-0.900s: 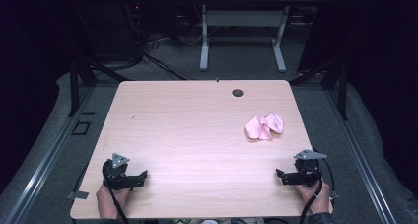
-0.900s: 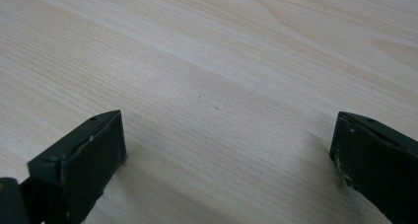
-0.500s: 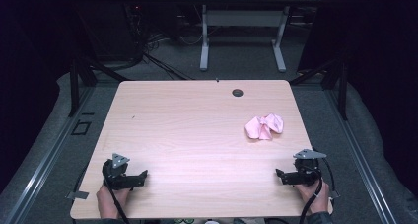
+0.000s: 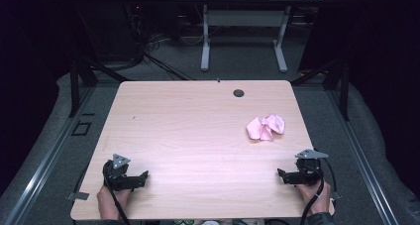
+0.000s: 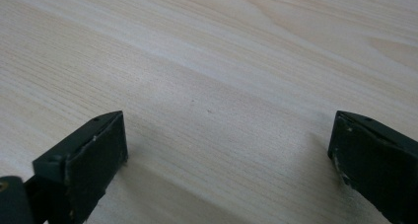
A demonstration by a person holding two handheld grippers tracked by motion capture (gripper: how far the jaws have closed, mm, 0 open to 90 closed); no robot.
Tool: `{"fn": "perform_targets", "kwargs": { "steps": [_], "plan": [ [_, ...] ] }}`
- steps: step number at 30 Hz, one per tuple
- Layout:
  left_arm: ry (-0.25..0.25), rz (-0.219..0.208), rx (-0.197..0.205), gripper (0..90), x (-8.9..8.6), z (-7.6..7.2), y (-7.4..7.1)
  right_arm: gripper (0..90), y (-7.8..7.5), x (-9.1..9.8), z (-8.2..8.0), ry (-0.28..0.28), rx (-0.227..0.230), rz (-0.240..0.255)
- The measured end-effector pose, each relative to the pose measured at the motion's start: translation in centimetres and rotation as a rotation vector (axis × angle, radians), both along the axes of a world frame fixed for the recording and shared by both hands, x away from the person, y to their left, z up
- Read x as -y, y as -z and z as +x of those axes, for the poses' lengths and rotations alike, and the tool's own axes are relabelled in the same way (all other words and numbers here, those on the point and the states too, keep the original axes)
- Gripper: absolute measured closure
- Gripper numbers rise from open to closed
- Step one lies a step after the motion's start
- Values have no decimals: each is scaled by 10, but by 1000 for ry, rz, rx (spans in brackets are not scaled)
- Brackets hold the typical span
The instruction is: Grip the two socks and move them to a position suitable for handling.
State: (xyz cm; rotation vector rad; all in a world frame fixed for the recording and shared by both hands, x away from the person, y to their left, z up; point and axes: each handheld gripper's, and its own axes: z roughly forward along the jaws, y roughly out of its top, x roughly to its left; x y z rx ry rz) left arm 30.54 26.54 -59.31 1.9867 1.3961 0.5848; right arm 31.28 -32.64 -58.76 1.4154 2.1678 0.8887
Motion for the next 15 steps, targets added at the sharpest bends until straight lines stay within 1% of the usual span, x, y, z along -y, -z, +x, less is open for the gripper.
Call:
{"fn": "perform_targets", "kwargs": {
  "steps": [2,3,4,5,6,7,9,10,11,13,14,15],
  "plan": [
    [0,-1,0,6,0,0,0,10,0,0,0,-1,-4,-1],
    [0,0,0,6,0,0,0,7,-1,1,1,2,-3,23],
    [0,0,0,7,0,0,0,7,-1,1,1,2,-3,23],
    [2,-1,2,9,0,0,0,0,-2,4,2,-4,-14,53],
    [2,-1,2,12,0,0,0,0,-2,4,2,-4,-14,53],
    [2,-1,3,12,0,0,0,0,-7,3,4,2,-20,64],
    [2,-1,3,13,0,0,0,0,-10,3,5,-6,-12,63],
    [0,0,4,14,0,0,0,0,-18,1,7,-14,-6,74],
    [-1,-1,2,14,0,0,0,0,-22,-1,9,-21,-9,72],
    [-2,2,1,15,0,0,0,0,-24,-2,11,-30,-5,76],
    [-4,3,2,15,0,0,0,0,-28,-4,14,-34,-4,72],
    [-5,3,3,15,0,0,0,0,-33,-7,18,-43,-2,79]
  ]
}}
